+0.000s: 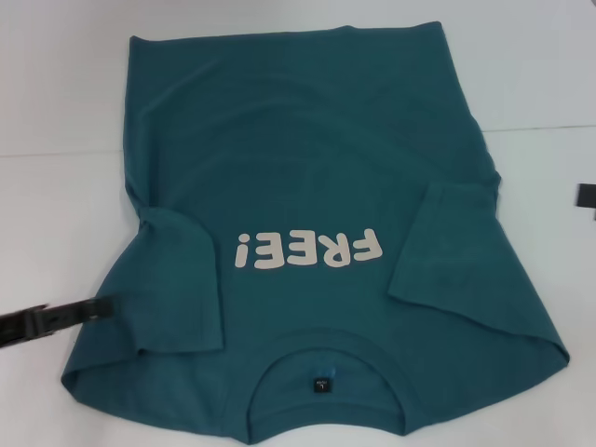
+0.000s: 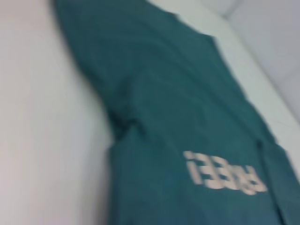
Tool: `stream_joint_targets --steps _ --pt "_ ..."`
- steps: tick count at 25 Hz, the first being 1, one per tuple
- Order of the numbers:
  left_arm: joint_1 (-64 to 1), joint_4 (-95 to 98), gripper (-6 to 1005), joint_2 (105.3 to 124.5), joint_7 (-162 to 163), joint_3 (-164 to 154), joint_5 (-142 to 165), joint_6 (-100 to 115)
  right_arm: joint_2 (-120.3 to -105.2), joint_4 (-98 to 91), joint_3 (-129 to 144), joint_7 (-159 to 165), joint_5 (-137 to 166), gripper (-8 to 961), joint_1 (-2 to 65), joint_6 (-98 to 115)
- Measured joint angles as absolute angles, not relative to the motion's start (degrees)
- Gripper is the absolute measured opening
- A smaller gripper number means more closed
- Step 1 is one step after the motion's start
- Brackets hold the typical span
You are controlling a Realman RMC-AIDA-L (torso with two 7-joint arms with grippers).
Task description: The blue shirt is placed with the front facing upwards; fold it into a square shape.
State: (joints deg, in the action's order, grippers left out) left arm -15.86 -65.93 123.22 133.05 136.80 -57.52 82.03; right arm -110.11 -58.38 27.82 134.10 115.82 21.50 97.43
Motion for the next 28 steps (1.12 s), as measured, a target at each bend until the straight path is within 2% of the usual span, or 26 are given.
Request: stream_joint_targets --steps 3,7,17,28 --pt "-12.9 -71.7 853 124.19 137.8 137.3 -56.2 83.4 -109.65 -57.1 26.2 132.5 115.8 853 21.3 98.1" --pt "-11.6 -73.4 853 124.3 136.9 137.4 -54.3 83.8 -108.76 -54.5 25.2 129.8 115.8 852 21.5 98.1" --pt "-13.5 -69.3 852 124.0 130.3 137.2 -51.8 80.1 -106.44 -49.9 25.3 127.3 115.9 854 22.9 96.4" --pt "-15.3 -64.0 851 123.75 129.3 136.9 -48.7 77.3 -106.15 -49.1 25.5 127.3 115.9 849 23.3 95.1"
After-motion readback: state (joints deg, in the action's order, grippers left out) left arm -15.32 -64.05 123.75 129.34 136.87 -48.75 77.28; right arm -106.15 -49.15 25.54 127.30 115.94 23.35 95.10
